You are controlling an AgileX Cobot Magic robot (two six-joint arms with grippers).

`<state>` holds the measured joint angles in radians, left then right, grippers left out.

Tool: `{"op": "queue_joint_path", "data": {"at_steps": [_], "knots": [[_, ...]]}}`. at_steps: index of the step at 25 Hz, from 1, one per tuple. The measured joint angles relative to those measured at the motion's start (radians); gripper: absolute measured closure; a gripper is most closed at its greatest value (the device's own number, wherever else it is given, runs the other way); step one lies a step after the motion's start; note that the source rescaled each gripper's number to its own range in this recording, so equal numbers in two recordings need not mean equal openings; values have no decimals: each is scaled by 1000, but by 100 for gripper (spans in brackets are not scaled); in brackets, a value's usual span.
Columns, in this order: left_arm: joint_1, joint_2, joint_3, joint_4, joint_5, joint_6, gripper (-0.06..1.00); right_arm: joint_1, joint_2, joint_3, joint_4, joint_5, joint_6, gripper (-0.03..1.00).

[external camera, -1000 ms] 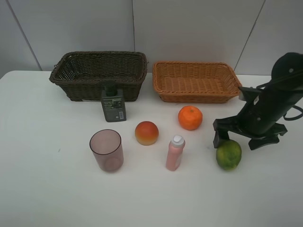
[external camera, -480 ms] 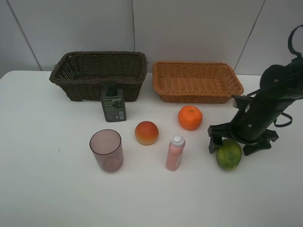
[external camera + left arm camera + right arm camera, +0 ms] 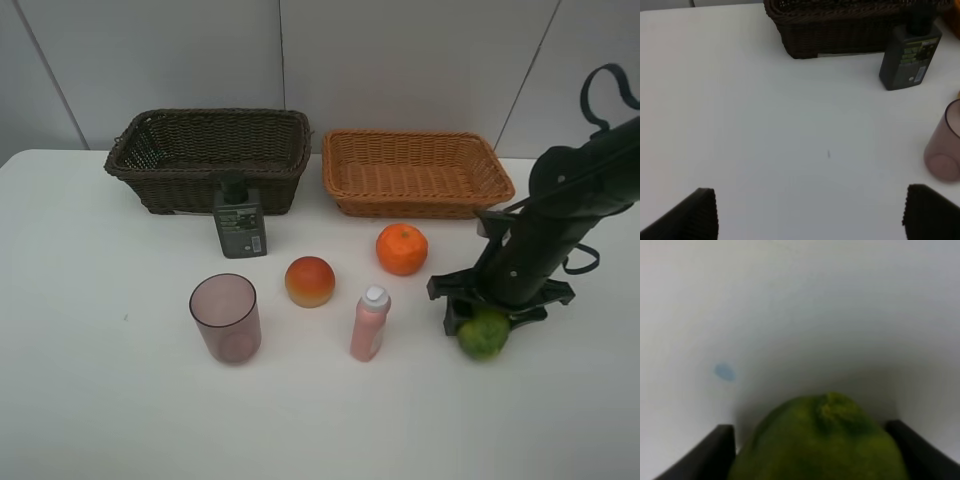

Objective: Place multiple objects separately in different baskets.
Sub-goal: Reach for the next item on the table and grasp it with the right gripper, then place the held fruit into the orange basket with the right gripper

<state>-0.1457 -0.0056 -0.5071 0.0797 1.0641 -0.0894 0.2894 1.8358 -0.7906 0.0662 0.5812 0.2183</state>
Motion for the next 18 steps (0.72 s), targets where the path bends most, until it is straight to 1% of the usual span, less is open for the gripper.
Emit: {"op": "queue_joint_path", "data": {"at_steps": [14, 16, 18], "knots": [[0, 0, 0, 0, 0, 0, -2, 0, -7, 0, -1, 4, 0, 51], [0, 0, 0, 0, 0, 0, -2, 0, -16, -10, -3, 30, 0, 51], [0, 0, 0, 0, 0, 0, -2, 0, -43, -46, -24, 90, -1, 51]]}}
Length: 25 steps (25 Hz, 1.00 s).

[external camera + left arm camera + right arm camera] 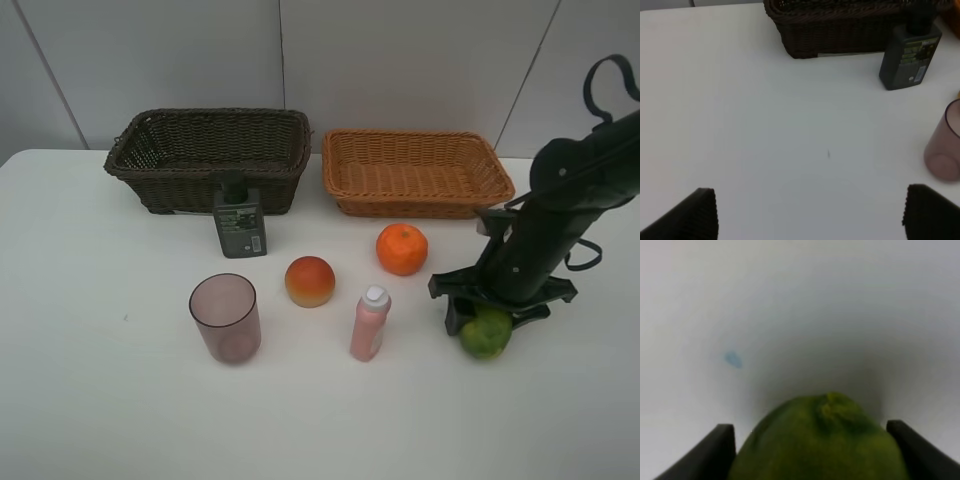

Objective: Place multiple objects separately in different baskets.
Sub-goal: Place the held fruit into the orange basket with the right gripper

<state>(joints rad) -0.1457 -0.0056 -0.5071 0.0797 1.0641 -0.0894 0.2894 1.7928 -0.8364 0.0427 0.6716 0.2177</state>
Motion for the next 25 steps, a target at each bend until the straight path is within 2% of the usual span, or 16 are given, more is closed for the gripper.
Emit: {"op": "queue_joint_path", "data": {"at_steps": [5, 8, 11, 18, 22, 25], "knots": [[0, 0, 0, 0, 0, 0, -2, -3, -34, -208, -91, 222, -2, 51], [0, 0, 0, 0, 0, 0, -2, -17, -26, -354, -125, 305, -28, 51], [0, 0, 0, 0, 0, 0, -2, -32, 13, -499, -142, 346, -57, 51], [0, 0, 0, 0, 0, 0, -2, -34, 225, -818, -178, 307, -80, 51], [0, 0, 0, 0, 0, 0, -2, -34, 346, -957, -188, 211, -80, 51], [0, 0, 0, 0, 0, 0, -2, -34, 411, -989, -192, 144, -80, 51]]}}
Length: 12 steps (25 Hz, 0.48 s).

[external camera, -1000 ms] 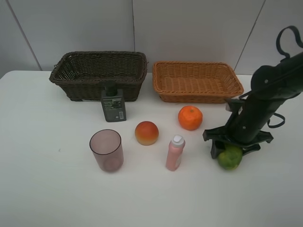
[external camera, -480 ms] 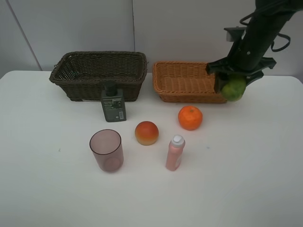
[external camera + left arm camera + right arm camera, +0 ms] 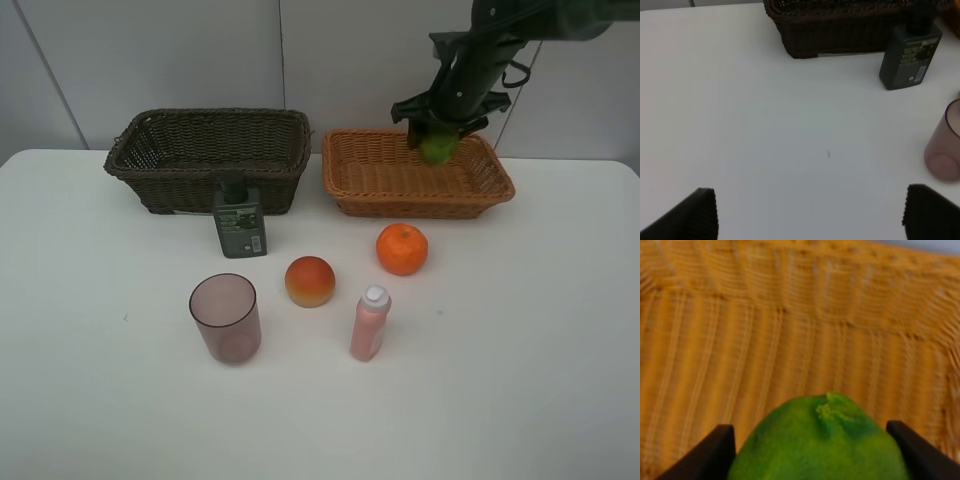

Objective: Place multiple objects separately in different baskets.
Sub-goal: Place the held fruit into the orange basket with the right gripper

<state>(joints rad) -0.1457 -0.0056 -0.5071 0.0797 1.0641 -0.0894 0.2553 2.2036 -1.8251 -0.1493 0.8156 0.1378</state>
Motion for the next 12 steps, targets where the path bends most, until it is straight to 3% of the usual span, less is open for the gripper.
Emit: {"op": "queue_joint_path", "data": {"at_steps": [5, 12], "knots": [[0, 0, 0, 0, 0, 0, -2, -9, 84, -1, -17, -83, 0, 51], [0, 0, 0, 0, 0, 0, -2, -12, 120, -1, -93, -108, 0, 51]]}}
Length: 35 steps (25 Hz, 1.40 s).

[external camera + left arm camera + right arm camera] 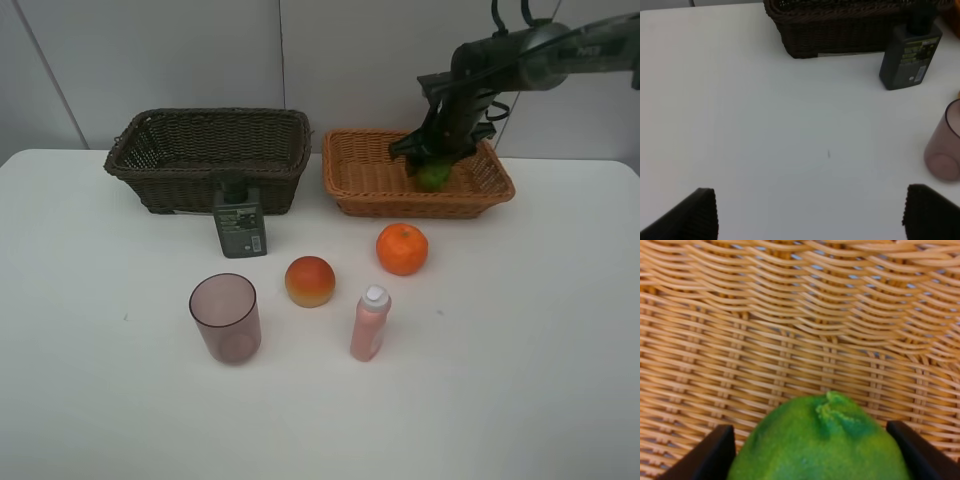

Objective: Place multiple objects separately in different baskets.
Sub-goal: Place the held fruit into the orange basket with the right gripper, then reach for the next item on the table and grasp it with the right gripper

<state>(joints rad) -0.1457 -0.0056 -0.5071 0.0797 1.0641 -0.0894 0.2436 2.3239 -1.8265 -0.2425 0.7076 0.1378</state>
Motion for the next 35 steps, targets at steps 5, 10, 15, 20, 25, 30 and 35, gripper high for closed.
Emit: {"op": "queue_joint_path", "data": {"at_steps": [5, 10, 15, 20, 25, 30, 35], "knots": [[0, 0, 0, 0, 0, 0, -2, 0, 6, -1, -5, -14, 0, 9], [0, 0, 0, 0, 0, 0, -2, 0, -11, -1, -4, -10, 1, -2], [0, 0, 0, 0, 0, 0, -2, 11, -80, -1, 11, 79, 3, -2], [0, 0, 0, 0, 0, 0, -2, 50, -160, -1, 37, 230, 55, -3], [0, 0, 0, 0, 0, 0, -2, 88, -201, -1, 54, 317, 113, -3], [0, 0, 0, 0, 0, 0, -2, 114, -279, 122, 82, 279, 163, -3], [0, 0, 0, 0, 0, 0, -2, 119, -384, 348, 109, 170, 201, -3]]}}
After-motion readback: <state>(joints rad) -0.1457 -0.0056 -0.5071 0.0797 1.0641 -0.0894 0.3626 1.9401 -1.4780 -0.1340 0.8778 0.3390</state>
